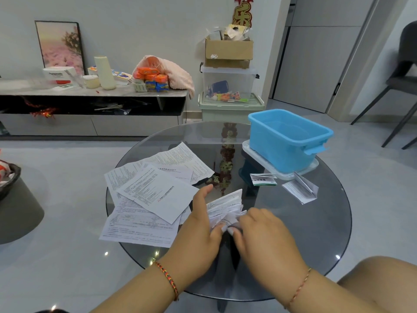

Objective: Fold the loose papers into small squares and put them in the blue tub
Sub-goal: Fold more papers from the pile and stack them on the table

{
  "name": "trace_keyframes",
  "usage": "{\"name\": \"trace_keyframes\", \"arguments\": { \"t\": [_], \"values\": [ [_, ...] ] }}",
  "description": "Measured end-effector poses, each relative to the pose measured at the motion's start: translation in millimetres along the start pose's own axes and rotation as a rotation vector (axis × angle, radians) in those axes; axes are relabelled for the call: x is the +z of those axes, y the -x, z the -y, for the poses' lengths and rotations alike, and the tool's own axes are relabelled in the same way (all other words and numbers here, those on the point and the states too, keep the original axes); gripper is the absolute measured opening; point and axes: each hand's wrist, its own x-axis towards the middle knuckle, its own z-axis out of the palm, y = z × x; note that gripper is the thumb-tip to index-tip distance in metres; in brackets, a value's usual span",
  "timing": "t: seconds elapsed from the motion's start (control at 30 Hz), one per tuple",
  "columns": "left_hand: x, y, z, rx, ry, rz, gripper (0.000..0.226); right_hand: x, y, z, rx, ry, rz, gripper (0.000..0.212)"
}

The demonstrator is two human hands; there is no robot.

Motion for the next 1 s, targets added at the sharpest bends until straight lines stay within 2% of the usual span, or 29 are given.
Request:
{"name": "trace_keyframes", "arguments": {
  "t": [0.13, 0.23, 0.3, 0.4, 0.53, 0.63, 0.7, 0.77, 0.83, 0.9, 0.93, 1.0],
  "values": [
    [-1, 0, -2, -0.005, -0.009, 0.030, 0.072, -9, 0, 0, 0.023, -0.102, -0.125, 0.032],
    [-3, 0, -3, -0.001, -0.007, 0.043, 0.071, -11, -4, -5, -0.144, -0.214, -0.191, 0.014],
    [-3, 0, -3, -0.005, -0.006, 0.060, 0.072, -7, -5, -6, -0.239, -0.265, -0.168, 0.008],
    [-3, 0, -3, -0.002, 0.003, 0.064, 0.072, -3, -9, -8, -0.251, -0.302, -0.119, 0.010],
    [-4, 1, -4, -0.013, 0.030, 0.057, 0.067, -3, -11, -9, -0.318, -0.219, -0.083, 0.012],
    [-4, 1, -4, -0.013, 0.020, 0.044, 0.066, -4, -6, -8, -0.126, -0.232, -0.134, 0.019],
    [-4, 2, -3, -0.006, 0.003, 0.044, 0.067, -8, -2, -8, 0.080, -0.231, -0.104, 0.041],
    [-3, 1, -3, -0.008, 0.001, 0.046, 0.068, -11, 3, -9, 0.179, -0.227, 0.026, 0.064],
    [-2, 1, -3, -0.010, -0.004, 0.043, 0.070, -9, 9, -4, 0.182, -0.244, 0.131, 0.079],
    [0, 1, -3, -0.011, -0.006, 0.035, 0.072, -5, 15, 2, 0.106, -0.189, 0.179, 0.091],
    [0, 1, -3, -0.007, -0.006, 0.035, 0.073, -4, 17, 5, 0.091, -0.145, 0.158, 0.094],
    [2, 2, -3, 0.009, -0.014, 0.040, 0.073, -3, 18, 8, 0.073, -0.125, 0.148, 0.085]
  ]
}}
